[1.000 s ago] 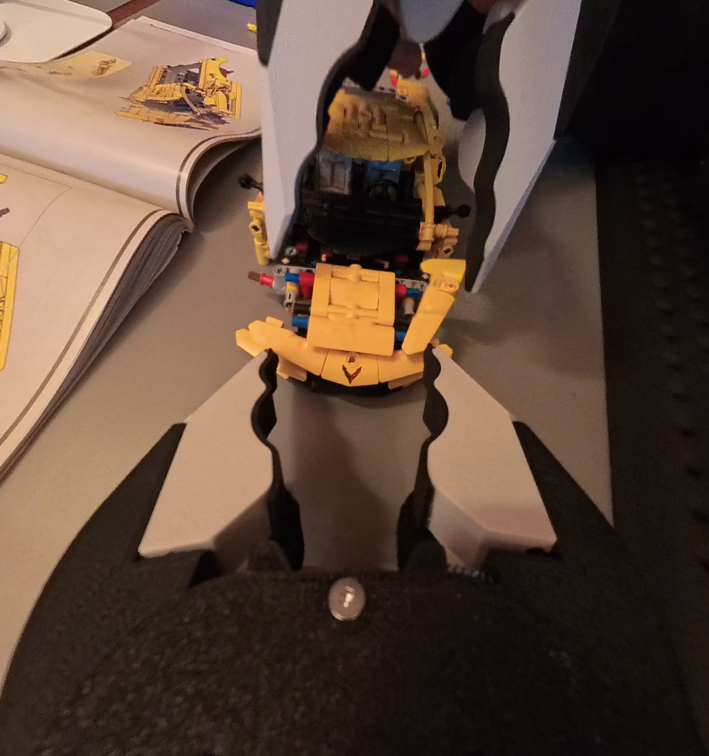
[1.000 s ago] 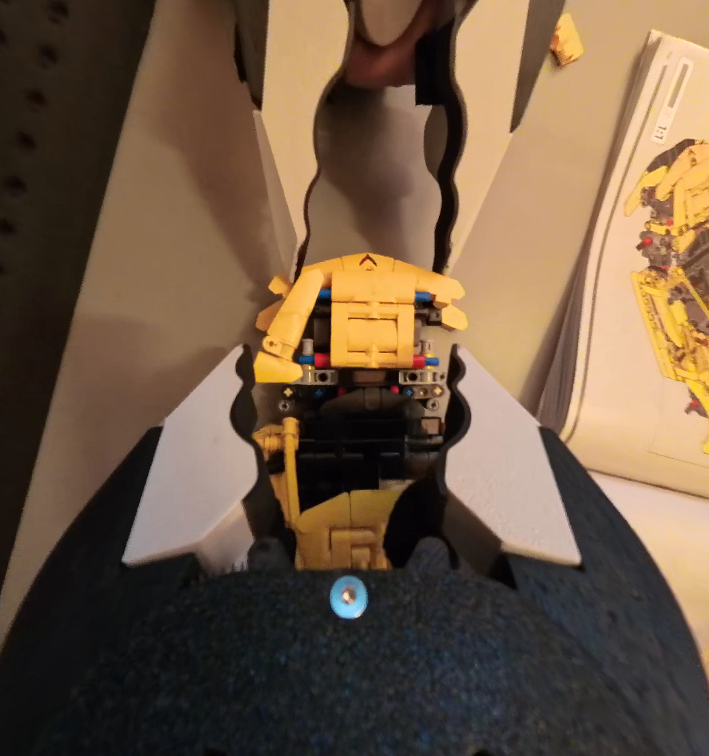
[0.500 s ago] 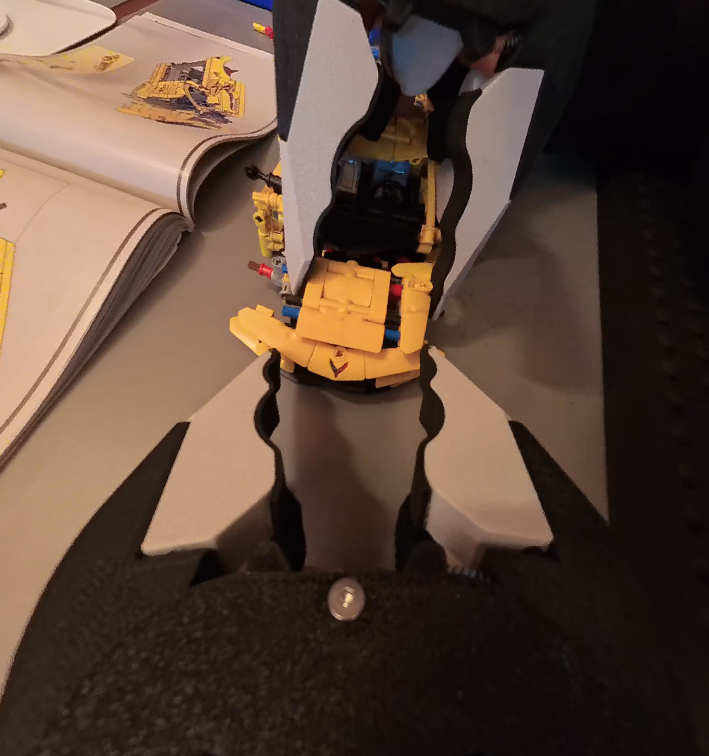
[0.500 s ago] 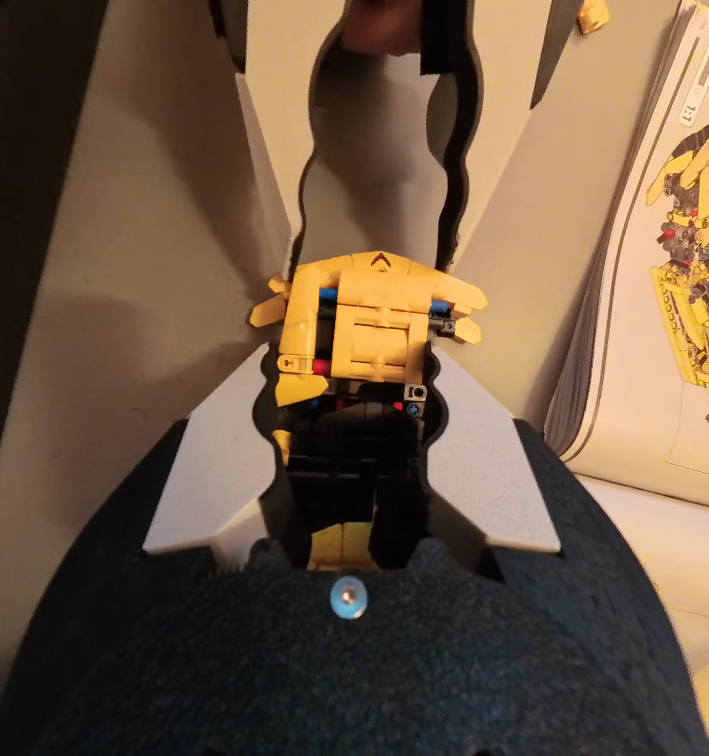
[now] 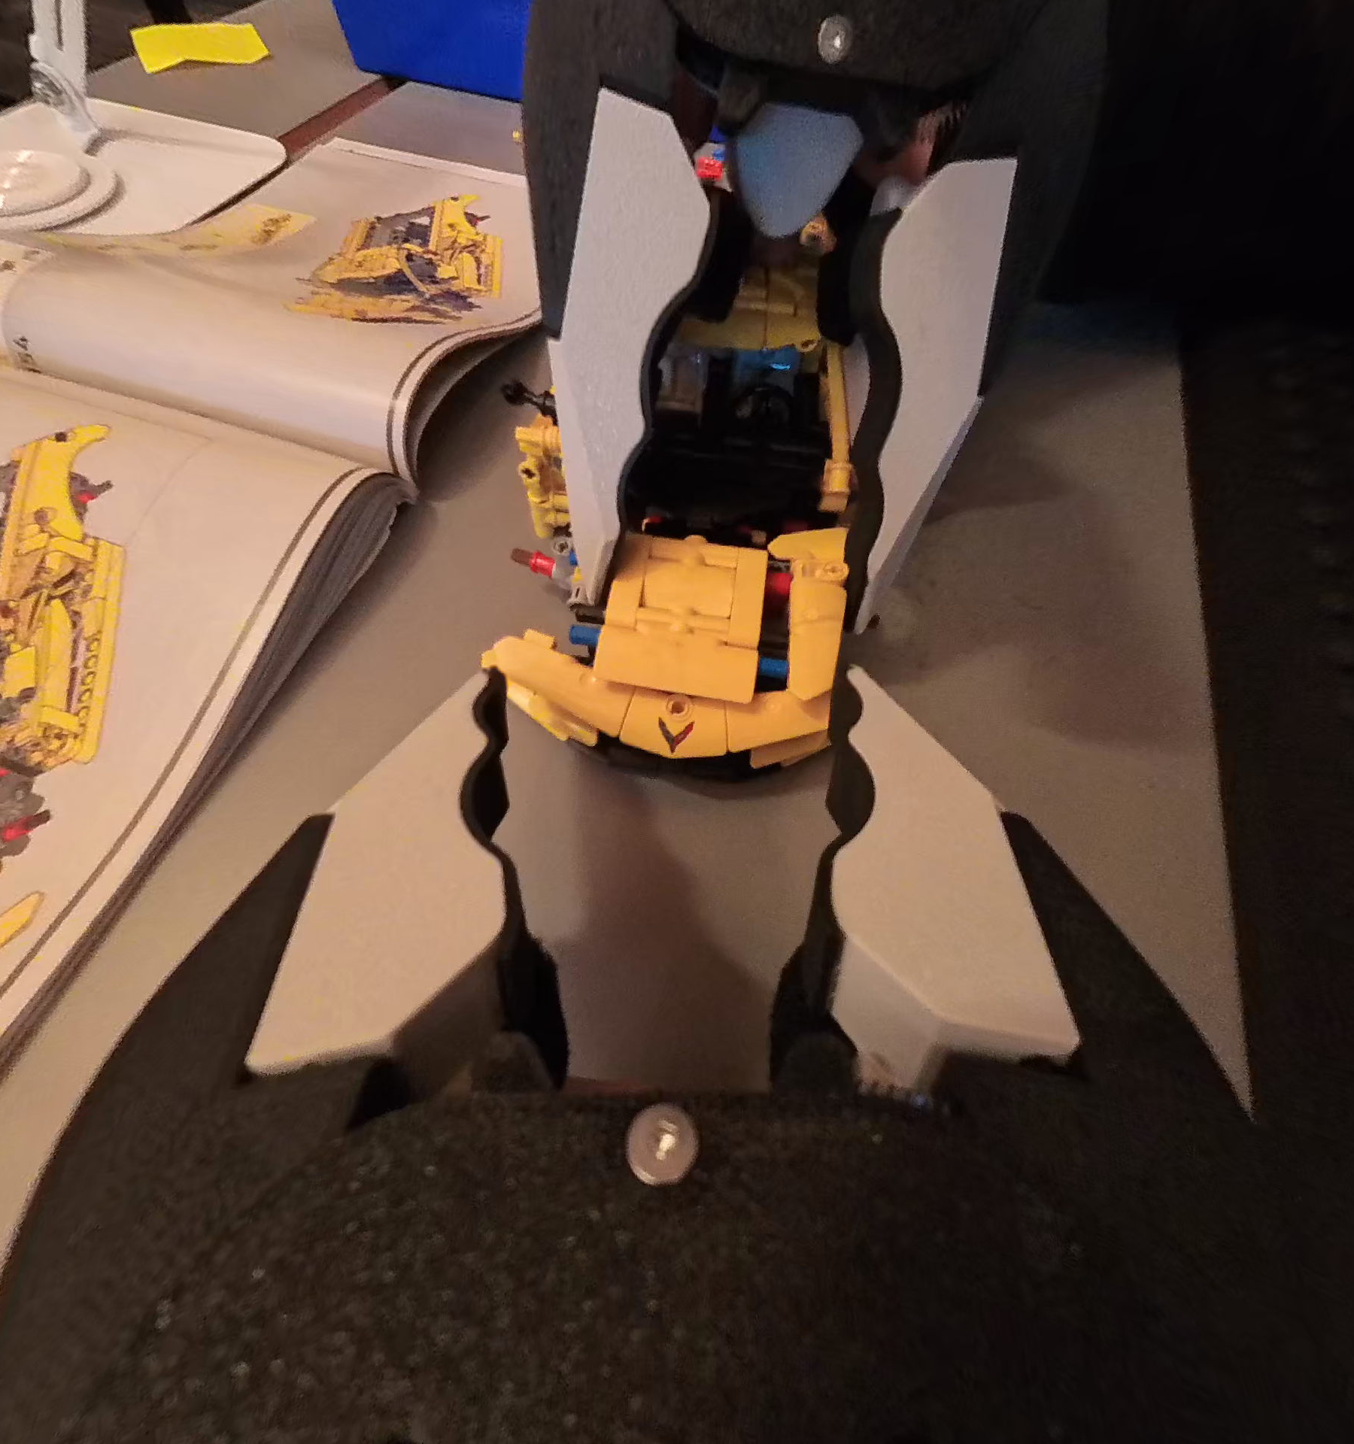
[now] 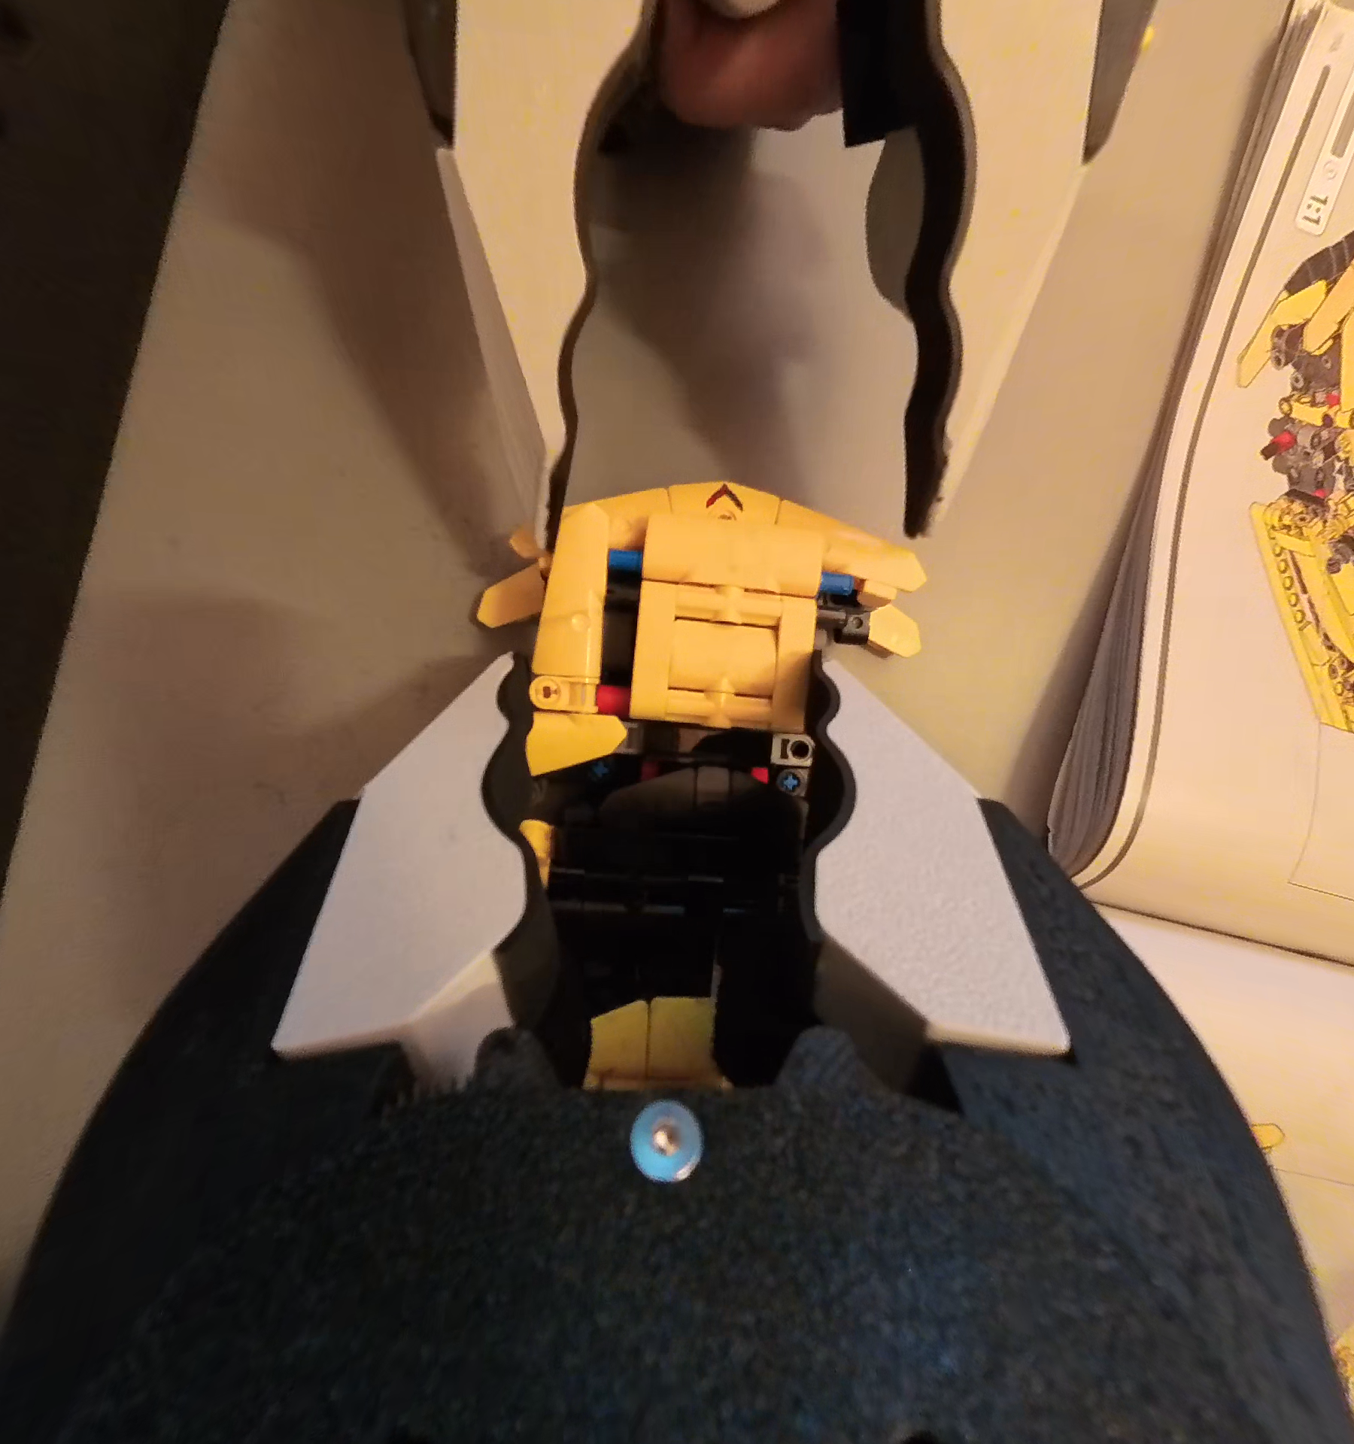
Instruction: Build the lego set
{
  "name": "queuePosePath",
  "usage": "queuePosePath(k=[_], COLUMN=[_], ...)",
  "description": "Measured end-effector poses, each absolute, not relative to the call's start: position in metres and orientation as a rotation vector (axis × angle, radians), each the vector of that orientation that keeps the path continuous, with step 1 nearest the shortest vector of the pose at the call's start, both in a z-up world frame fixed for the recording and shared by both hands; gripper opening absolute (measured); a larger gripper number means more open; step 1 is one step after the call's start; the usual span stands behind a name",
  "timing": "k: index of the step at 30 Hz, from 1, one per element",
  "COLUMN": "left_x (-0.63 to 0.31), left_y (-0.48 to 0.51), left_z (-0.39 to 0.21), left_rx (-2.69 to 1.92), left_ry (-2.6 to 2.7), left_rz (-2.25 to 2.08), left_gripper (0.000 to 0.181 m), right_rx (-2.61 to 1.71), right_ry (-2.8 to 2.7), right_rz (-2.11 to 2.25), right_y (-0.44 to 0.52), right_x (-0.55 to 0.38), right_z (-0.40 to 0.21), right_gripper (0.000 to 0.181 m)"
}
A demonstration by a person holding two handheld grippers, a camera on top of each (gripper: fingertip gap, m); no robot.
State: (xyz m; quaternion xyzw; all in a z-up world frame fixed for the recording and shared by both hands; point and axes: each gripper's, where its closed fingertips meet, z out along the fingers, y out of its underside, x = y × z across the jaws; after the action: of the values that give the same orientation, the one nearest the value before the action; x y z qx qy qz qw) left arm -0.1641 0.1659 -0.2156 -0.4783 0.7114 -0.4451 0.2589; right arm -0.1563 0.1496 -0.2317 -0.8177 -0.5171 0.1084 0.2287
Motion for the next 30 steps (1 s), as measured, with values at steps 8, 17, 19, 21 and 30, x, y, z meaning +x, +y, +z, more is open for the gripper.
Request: queuePosePath(k=[8,17,19,21,30], left_x=[-0.160,-0.161,-0.162,-0.166,-0.180], left_y=[0.161,0.158,0.160,0.163,0.146], left_z=[-0.219,-0.216,-0.214,-0.210,-0.212], left_rx=[-1.237,-1.153,-1.133,-1.125,-1.150], left_ry=[1.987,1.996,1.980,1.965,1.992], left_rz=[-1.184,-1.161,-1.127,-1.069,-1.084], left_gripper=[0.079,0.074,0.073,0.073,0.038], right_rx=[-2.265,-2.275,-2.276,-2.275,-2.123], right_ry=[-1.416,-1.395,-1.392,-1.391,-1.380], right_rz=[0.327,0.386,0.386,0.385,0.207], right_y=[0.149,0.150,0.151,0.151,0.154], right_x=[-0.158,-0.159,-0.159,-0.159,-0.165], right_z=[-0.231,-0.229,-0.229,-0.229,-0.210], right_gripper=[0.071,0.068,0.068,0.068,0.061])
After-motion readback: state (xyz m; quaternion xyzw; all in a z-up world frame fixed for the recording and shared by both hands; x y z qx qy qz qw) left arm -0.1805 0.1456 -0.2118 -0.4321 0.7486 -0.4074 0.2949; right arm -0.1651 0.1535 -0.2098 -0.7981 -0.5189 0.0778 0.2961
